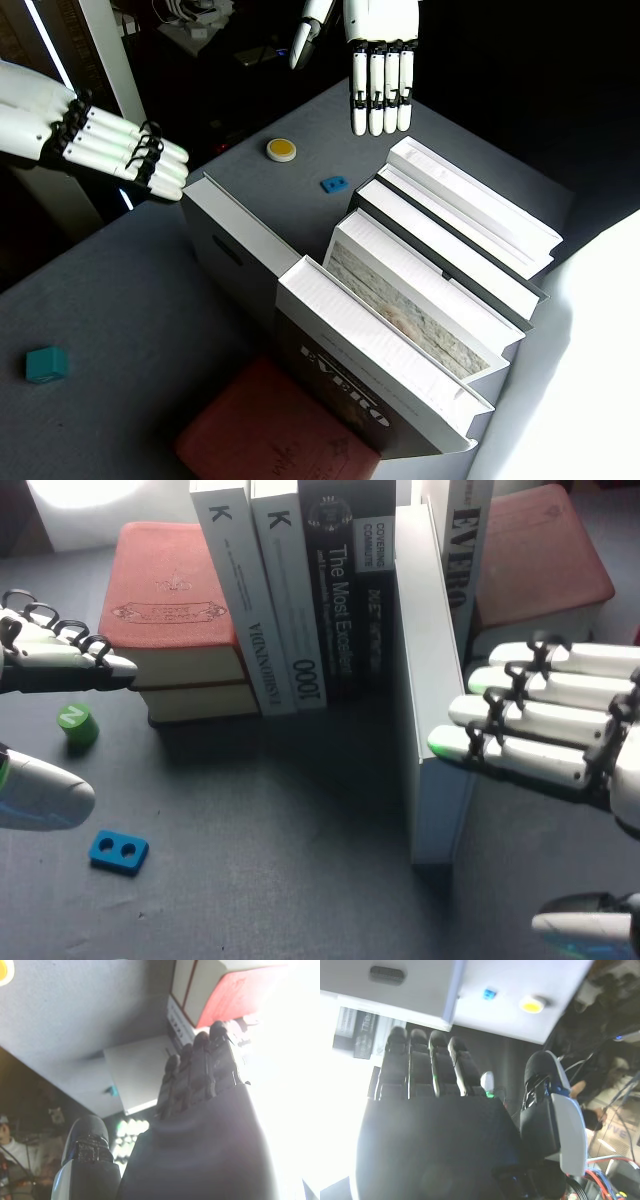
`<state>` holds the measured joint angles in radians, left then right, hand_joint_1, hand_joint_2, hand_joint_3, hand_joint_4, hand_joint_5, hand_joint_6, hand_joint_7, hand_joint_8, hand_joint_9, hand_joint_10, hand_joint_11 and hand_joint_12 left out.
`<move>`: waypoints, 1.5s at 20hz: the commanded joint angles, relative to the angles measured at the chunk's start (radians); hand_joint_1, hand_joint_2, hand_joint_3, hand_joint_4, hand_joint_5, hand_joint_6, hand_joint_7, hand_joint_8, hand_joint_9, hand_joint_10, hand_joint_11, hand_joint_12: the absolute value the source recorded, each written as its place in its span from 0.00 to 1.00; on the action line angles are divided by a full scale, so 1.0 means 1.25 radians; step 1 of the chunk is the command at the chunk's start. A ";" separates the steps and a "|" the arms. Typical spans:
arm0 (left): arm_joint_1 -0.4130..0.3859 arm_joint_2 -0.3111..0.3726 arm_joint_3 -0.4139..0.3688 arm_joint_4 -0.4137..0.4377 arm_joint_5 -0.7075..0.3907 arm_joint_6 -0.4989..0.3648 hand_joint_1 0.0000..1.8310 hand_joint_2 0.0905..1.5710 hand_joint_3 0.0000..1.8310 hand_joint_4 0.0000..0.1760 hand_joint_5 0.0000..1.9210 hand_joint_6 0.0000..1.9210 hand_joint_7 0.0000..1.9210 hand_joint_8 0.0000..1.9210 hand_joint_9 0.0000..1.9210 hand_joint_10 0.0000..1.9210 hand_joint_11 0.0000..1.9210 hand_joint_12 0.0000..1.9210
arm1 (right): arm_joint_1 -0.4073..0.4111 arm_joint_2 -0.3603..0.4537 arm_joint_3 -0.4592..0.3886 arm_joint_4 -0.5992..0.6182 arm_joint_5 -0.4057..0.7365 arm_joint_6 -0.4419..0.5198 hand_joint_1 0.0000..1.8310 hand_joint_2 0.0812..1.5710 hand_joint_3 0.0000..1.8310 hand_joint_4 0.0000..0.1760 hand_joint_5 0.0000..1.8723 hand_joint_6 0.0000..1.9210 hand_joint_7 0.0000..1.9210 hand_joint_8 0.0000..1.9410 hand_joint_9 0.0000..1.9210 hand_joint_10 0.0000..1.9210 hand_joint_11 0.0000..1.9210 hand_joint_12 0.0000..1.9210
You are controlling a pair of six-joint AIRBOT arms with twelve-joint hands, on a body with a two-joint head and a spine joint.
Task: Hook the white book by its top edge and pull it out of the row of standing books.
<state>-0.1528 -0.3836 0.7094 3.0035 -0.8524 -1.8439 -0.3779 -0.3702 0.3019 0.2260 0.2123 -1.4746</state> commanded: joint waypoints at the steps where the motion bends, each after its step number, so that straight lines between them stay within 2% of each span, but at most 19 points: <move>1: -0.007 0.002 0.002 0.007 0.065 0.001 0.00 0.72 0.00 0.00 0.00 0.00 0.00 0.00 0.00 0.00 0.00 0.00 | 0.012 -0.001 0.003 0.000 0.095 -0.002 0.00 0.77 0.00 0.00 0.01 0.00 0.00 0.00 0.00 0.00 0.00 0.00; 5: -0.007 0.001 0.003 0.007 0.065 0.001 0.00 0.72 0.00 0.00 0.00 0.00 0.00 0.00 0.00 0.00 0.00 0.00 | 0.023 -0.018 0.031 0.000 0.149 0.007 0.00 0.77 0.00 0.00 0.00 0.00 0.00 0.00 0.00 0.00 0.00 0.00; 8: -0.007 0.000 0.006 0.007 0.065 0.001 0.00 0.72 0.00 0.00 0.00 0.00 0.00 0.00 0.00 0.00 0.00 0.00 | 0.062 -0.050 0.067 0.011 0.145 0.006 0.00 0.77 0.00 0.00 0.00 0.00 0.00 0.00 0.00 0.00 0.00 0.00; 11: -0.011 0.000 -0.004 0.007 0.065 0.001 0.00 0.72 0.00 0.00 0.00 0.00 0.00 0.00 0.00 0.00 0.00 0.00 | 0.110 -0.083 0.122 0.082 0.102 0.004 0.00 0.77 0.00 0.00 0.00 0.00 0.00 0.00 0.00 0.00 0.00 0.00; 20: -0.007 0.000 0.005 0.007 0.065 0.001 0.00 0.71 0.00 0.00 0.00 0.00 0.00 0.00 0.00 0.00 0.00 0.00 | 0.148 -0.173 0.223 0.083 0.097 -0.006 0.00 0.76 0.00 0.00 0.00 0.00 0.00 0.00 0.00 0.00 0.00 0.00; 23: -0.007 0.000 0.005 0.007 0.065 0.001 0.00 0.71 0.00 0.00 0.00 0.00 0.00 0.00 0.00 0.00 0.00 0.00 | 0.166 -0.196 0.247 0.079 0.094 -0.005 0.00 0.76 0.00 0.00 0.00 0.00 0.00 0.00 0.00 0.00 0.00 0.00; 25: -0.006 0.000 0.005 0.007 0.065 0.001 0.00 0.71 0.00 0.00 0.00 0.00 0.00 0.00 0.00 0.00 0.00 0.00 | 0.177 -0.201 0.256 0.061 0.123 0.010 0.00 0.76 0.00 0.00 0.00 0.00 0.00 0.00 0.00 0.00 0.00 0.00; 30: -0.008 -0.001 0.004 0.007 0.065 0.001 0.00 0.71 0.00 0.00 0.00 0.00 0.00 0.00 0.00 0.00 0.00 0.00 | 0.173 -0.201 0.258 0.043 0.126 0.018 0.00 0.77 0.00 0.00 0.00 0.00 0.00 0.00 0.00 0.00 0.00 0.00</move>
<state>-0.1528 -0.3840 0.7124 3.0035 -0.8524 -1.8439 -0.1738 -0.6254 0.6239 0.2874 0.2497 -1.4590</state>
